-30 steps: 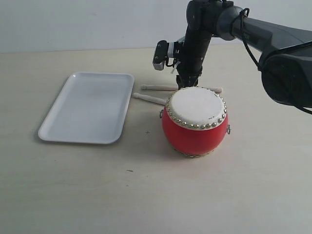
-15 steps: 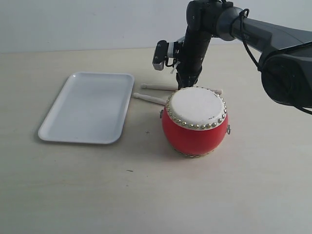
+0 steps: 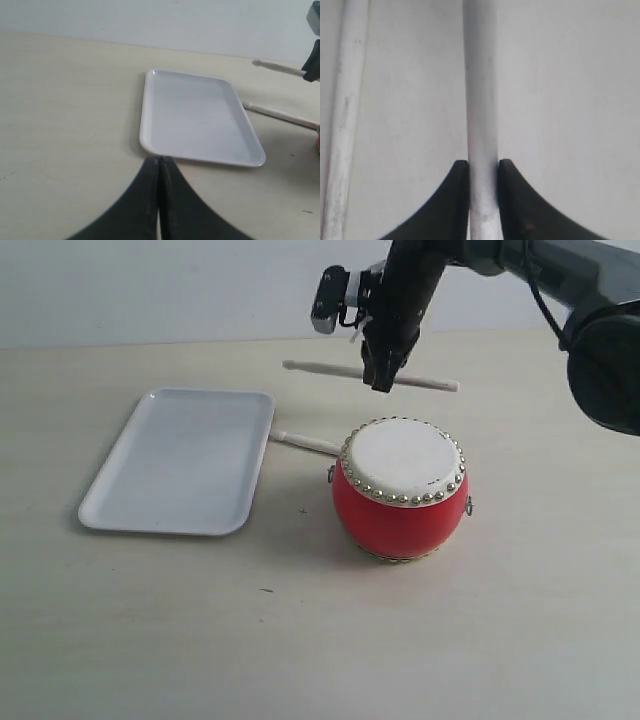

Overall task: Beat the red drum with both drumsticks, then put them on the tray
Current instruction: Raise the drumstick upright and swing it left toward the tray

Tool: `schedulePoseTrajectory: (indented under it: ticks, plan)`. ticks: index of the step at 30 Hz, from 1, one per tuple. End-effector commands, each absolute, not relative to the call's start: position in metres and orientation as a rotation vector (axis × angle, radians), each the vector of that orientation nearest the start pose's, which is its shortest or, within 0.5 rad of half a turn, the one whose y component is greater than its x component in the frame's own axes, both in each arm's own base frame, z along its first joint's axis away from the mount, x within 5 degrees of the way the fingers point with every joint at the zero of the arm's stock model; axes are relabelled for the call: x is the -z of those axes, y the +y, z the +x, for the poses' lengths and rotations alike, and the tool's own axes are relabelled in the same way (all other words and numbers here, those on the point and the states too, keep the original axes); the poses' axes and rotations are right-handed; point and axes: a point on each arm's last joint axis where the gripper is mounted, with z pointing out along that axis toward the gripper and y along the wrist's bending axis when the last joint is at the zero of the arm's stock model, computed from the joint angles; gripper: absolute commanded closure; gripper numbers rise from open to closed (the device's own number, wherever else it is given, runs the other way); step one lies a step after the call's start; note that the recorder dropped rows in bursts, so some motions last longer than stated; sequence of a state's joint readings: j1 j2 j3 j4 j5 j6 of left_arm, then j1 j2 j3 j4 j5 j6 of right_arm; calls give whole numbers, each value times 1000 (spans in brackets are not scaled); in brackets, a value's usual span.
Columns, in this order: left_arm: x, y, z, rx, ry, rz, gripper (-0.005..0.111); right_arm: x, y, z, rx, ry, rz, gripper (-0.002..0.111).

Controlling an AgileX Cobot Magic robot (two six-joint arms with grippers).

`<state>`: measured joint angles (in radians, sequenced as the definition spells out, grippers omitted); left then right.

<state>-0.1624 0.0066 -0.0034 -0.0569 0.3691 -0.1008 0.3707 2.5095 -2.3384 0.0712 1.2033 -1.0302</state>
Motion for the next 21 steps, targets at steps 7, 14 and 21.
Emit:
schedulePoseTrajectory:
  ticks: [7,14,21]
  plan:
    - [-180,-11,52,243,1857,28,107,-262,187,475,83,2303,-1414,108]
    - [-180,-11,52,243,1857,28,107,-292,184,465,34,2367,-1174,108]
    - [-180,-11,52,243,1857,28,107,-315,189,445,-194,2409,-1021,108]
